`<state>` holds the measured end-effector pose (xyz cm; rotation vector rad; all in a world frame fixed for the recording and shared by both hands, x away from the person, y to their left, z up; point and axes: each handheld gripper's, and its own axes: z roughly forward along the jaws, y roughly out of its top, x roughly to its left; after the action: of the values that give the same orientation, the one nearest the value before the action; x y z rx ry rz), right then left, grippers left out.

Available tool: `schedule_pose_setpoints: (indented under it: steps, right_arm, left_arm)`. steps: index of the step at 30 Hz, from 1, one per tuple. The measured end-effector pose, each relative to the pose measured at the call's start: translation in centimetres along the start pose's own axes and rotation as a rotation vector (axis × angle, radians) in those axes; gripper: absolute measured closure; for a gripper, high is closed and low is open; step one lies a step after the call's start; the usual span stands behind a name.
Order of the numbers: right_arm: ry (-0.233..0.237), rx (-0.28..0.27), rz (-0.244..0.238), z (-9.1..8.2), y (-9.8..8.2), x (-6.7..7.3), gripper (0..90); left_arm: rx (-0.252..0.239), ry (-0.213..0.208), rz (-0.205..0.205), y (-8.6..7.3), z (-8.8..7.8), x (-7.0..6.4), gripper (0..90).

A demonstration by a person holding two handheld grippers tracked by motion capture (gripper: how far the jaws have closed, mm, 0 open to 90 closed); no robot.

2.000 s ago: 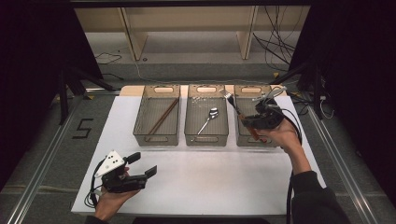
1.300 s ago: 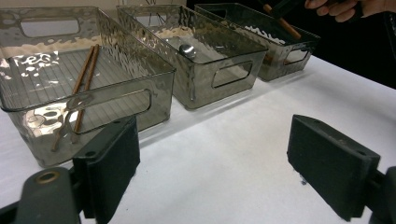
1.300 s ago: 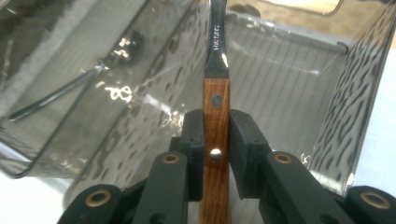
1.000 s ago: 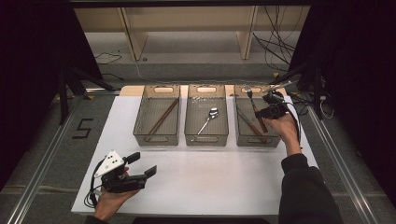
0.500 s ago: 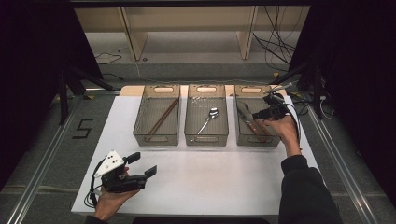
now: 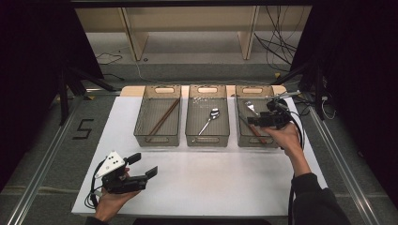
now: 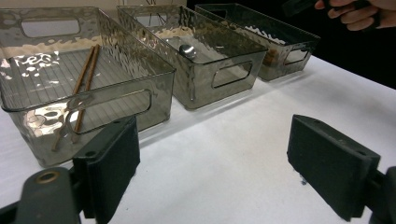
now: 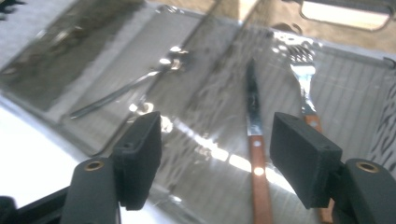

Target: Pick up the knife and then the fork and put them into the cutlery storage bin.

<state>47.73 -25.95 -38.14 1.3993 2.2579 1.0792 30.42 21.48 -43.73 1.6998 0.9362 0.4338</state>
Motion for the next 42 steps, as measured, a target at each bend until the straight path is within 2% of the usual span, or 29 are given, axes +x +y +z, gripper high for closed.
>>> schedule_pose_setpoints:
  steps: [2,8,12,19,24,27,31,37,42]
  right_arm:
    - [0.026,-0.024,-0.008,-0.7,-0.5,0.8,32.2]
    - [0.067,-0.094,-0.045,-2.3,-2.3,3.1,27.7]
    - [0.109,-0.126,-0.061,-3.0,-4.6,4.6,25.0]
    - [0.162,-0.185,-0.034,-4.0,-8.6,6.4,21.3]
    - [0.165,-0.218,-0.03,-4.8,-10.8,7.4,20.1]
    - [0.157,-0.235,-0.05,-5.1,-12.0,8.0,19.0]
    - [0.163,-0.26,-0.052,-5.5,-13.3,8.6,18.4]
    - [0.18,-0.29,-0.041,-6.1,-14.9,9.0,17.5]
    - [0.167,-0.305,-0.039,-6.1,-15.5,8.9,17.5]
  left_arm:
    - [-0.001,0.0,-0.002,0.0,0.0,0.0,16.6]
    - [0.002,-0.002,-0.003,0.0,0.0,0.1,16.6]
    - [0.003,-0.003,-0.005,0.0,0.0,0.1,16.6]
    - [0.002,-0.002,-0.005,0.0,-0.1,0.0,16.6]
    - [0.003,-0.003,-0.008,0.0,-0.2,0.1,16.6]
    - [0.004,-0.006,-0.011,0.0,-0.2,0.2,16.6]
    - [0.004,-0.009,-0.014,0.0,-0.1,0.2,16.6]
    - [0.011,-0.016,-0.012,0.0,0.0,0.1,16.6]
    - [0.015,-0.02,-0.008,-0.1,0.0,0.0,16.6]
